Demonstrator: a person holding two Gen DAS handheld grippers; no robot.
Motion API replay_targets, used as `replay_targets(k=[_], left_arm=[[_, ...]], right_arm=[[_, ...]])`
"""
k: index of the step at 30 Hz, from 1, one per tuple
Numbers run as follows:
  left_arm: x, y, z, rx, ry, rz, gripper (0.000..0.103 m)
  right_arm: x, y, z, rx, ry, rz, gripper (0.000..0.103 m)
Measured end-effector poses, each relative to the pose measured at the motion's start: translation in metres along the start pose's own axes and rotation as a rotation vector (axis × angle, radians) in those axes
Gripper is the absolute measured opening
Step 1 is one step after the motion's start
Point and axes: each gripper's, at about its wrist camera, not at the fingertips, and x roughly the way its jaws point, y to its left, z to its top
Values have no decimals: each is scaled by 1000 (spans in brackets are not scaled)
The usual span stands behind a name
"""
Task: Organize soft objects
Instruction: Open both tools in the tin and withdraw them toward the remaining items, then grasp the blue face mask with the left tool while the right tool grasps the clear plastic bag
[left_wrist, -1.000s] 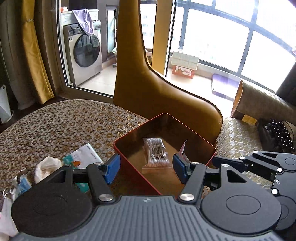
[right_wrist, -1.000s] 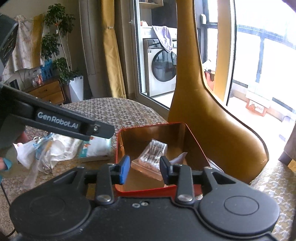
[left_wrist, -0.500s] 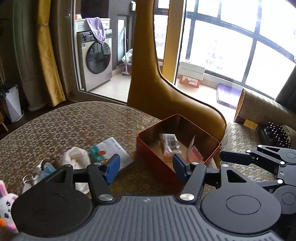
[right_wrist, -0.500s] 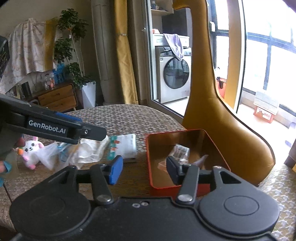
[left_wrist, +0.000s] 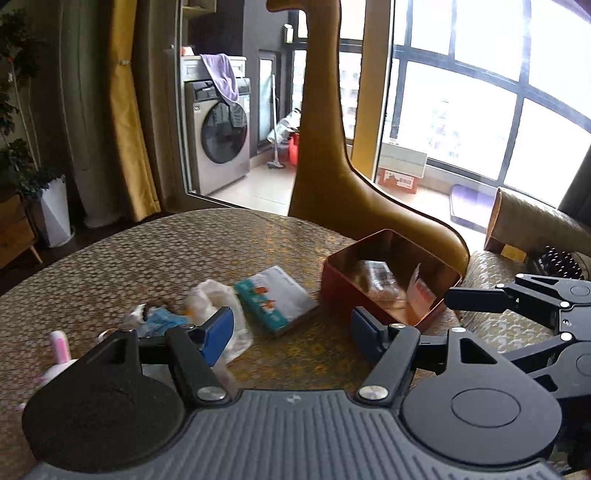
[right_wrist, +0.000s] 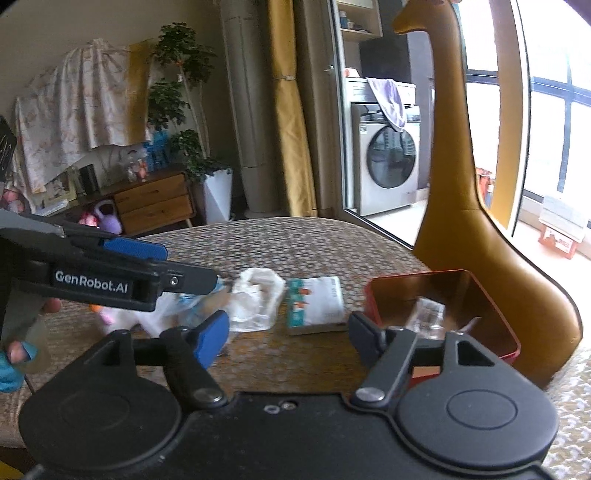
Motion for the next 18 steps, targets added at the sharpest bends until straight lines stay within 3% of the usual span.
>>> replay_targets(k=[2,8,18], left_arm=[[-7,7,-7,-8,-8,9,78],[-20,29,-29,-42,-14,37,80],[-30,63,-66,-96,-32,156,85]], right_arm=[[1,8,-2,-5,1,15,77],[3,28,-5,-14,-4,48,87],[14,46,-13,-26,-8,72,103]])
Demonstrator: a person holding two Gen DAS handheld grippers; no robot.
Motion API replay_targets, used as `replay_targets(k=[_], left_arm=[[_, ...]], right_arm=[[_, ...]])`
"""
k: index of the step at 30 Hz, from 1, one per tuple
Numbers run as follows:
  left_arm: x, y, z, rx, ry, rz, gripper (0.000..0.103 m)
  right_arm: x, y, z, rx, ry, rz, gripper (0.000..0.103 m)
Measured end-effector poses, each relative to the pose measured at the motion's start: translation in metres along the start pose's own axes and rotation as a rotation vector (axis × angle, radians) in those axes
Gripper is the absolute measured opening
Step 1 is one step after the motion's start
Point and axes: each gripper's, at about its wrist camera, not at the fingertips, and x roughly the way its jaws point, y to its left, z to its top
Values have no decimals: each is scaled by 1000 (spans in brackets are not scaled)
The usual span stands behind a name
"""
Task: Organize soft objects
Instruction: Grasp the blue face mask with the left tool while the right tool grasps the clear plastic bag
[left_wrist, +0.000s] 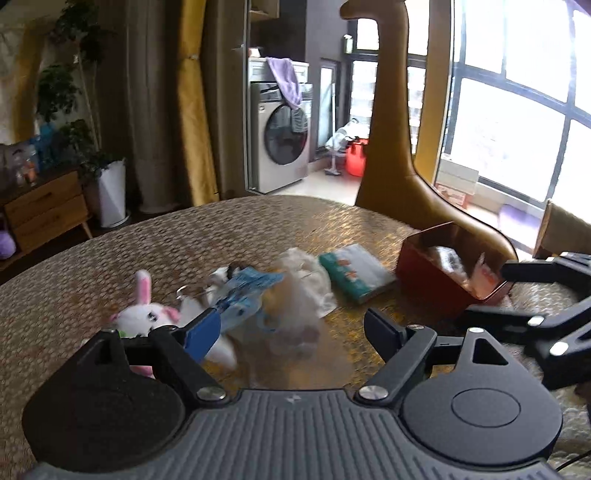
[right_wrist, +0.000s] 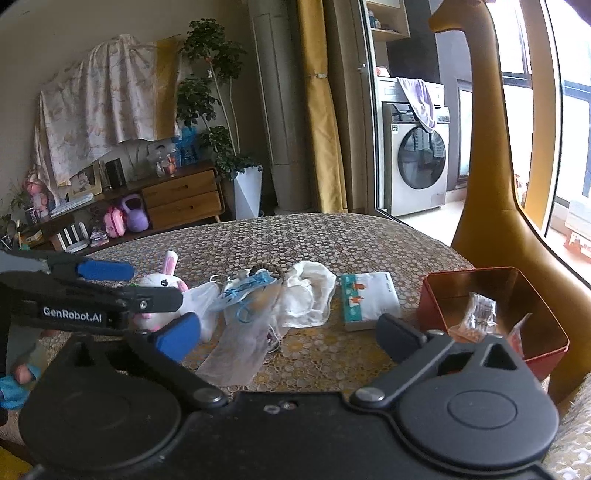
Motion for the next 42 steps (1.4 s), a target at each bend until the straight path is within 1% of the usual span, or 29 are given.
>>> replay_targets(k=[7,11,16,21,25,31,37,42], left_arm=[[12,16,-24,-47,21,30,85],[23,25,-27,-75,40,39,85],[45,35,-17,-102,60,41,85],[77,38,1,-100,90,37,85],[108,41,14,-99,123,69,85],[151,38,28,-46,158,98,85],[185,43,29,-62,214,94,85],[206,48,24,-70,246,128,85]], right_arm=[[10,5,-5,-9,12,28,103],[21,7,-8,-26,40,42,103],[38,10,-13,-43,83,70,103],[58,14,-15,-67,120,94,103],[74,18,-14,-84,144,113,103],[99,22,-12,-114,178,133,103],[118,25,-12,-137,211,145,101],[135,26,-14,-143,237,138,98]])
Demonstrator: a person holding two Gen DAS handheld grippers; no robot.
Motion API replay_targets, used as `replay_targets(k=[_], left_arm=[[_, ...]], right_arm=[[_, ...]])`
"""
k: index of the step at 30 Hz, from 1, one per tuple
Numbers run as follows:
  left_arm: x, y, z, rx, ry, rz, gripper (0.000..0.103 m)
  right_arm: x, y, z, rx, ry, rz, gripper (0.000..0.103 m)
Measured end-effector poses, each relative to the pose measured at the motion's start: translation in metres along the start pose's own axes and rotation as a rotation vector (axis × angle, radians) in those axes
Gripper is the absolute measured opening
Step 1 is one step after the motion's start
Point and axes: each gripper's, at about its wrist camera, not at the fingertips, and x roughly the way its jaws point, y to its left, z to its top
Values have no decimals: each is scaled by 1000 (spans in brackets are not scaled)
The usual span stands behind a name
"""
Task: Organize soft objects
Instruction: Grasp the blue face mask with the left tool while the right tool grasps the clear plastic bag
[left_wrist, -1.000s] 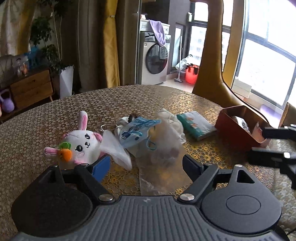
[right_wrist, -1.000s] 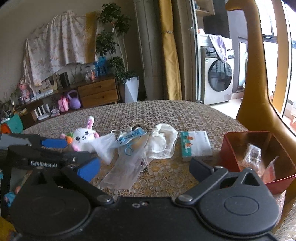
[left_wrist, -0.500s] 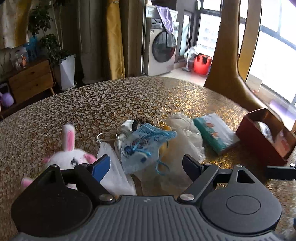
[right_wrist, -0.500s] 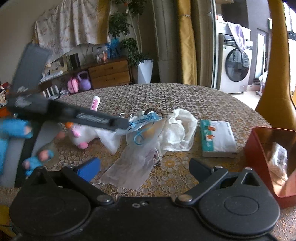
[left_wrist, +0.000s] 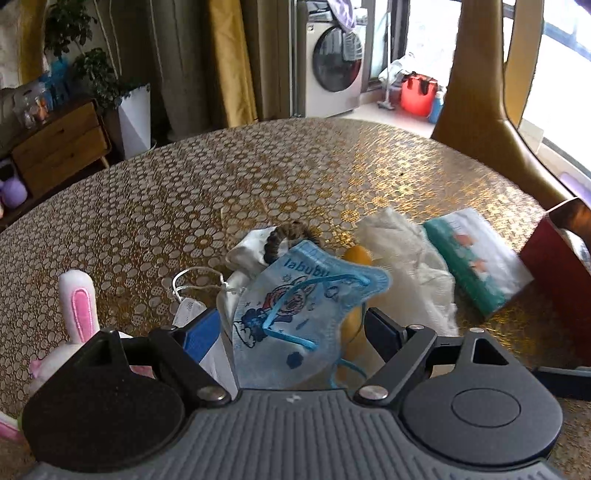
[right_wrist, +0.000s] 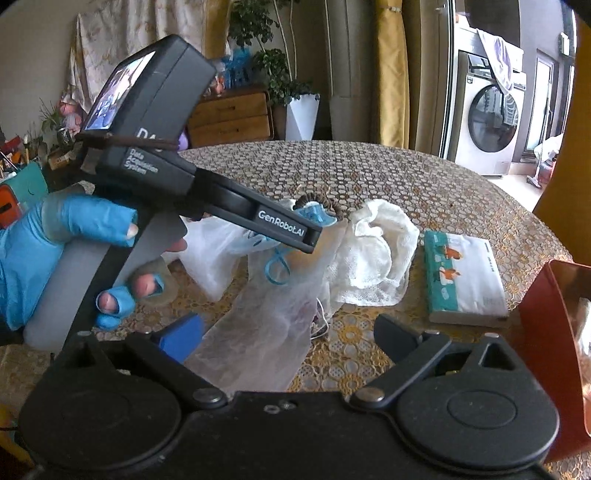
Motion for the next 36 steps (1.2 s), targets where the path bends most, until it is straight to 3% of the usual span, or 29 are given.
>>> replay_targets(k=[4,10,13,15,18,22,30,36], left_arm=[[10,3,0,-17,8,-11,85],[12,5,-3,-36,-2,-43,85],[12,8,-4,-53,-1,-70,69],[11,10,-4,-65,0,-82,66],[9,11,-4,-75,-8,-95,52],[4,13,-4,-85,-22,-107,35],[-9,15,-2,-62,-81,-45,13],[-16,21,1,-54,-104,-18,7]], right_arm=[[12,-1,1,4,15,-2,94],[29,-1,-1,0,44,-18,81],[36,-2,-3,4,60,-22,72],[38,-1,-5,2,62,-24,61],[40,0,-6,-3,70,-25,45],[40,0,-8,-6,71,-33,33],[33,1,-10,-2,60,-22,9],[13,5,-8,2,9,-11,0]])
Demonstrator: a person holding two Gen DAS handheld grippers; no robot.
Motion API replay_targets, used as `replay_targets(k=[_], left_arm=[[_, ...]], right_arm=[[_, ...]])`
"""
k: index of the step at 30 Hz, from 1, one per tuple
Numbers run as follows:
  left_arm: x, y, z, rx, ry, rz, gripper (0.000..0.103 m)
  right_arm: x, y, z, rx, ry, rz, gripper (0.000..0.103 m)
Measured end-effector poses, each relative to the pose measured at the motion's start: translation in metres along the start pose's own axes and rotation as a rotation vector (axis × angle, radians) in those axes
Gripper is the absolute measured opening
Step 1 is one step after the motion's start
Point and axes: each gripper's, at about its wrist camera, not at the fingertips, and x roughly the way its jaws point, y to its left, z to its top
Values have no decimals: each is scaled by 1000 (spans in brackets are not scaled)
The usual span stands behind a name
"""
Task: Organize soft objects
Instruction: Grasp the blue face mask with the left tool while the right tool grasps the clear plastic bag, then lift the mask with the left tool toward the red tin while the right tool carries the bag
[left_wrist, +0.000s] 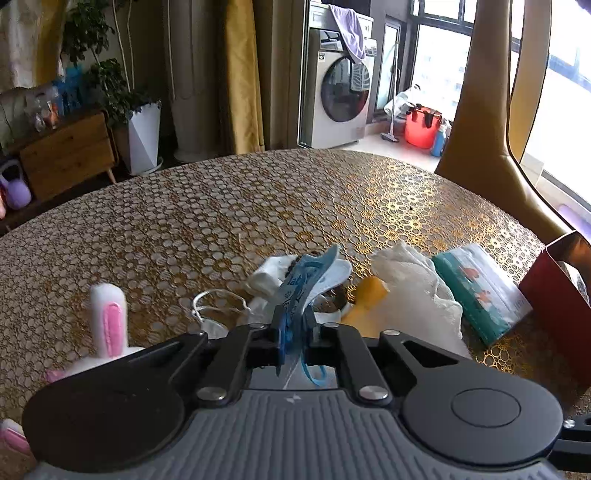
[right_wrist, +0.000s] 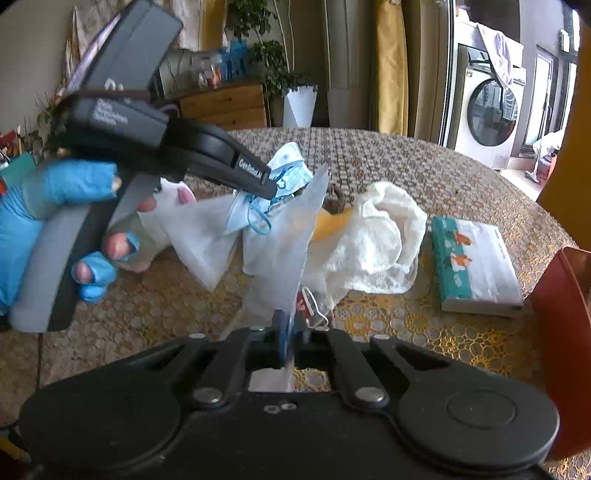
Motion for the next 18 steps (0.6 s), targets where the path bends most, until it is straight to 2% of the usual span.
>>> replay_targets(k=[8,18], left_arm=[[-19,9,4,-19,-25,-7,5],[-60,0,7,-19,-52,-46,5]], right_arm=[[-28,-6,5,38,-68,-29,0],[-73,-17,4,96,-119,-32,0]])
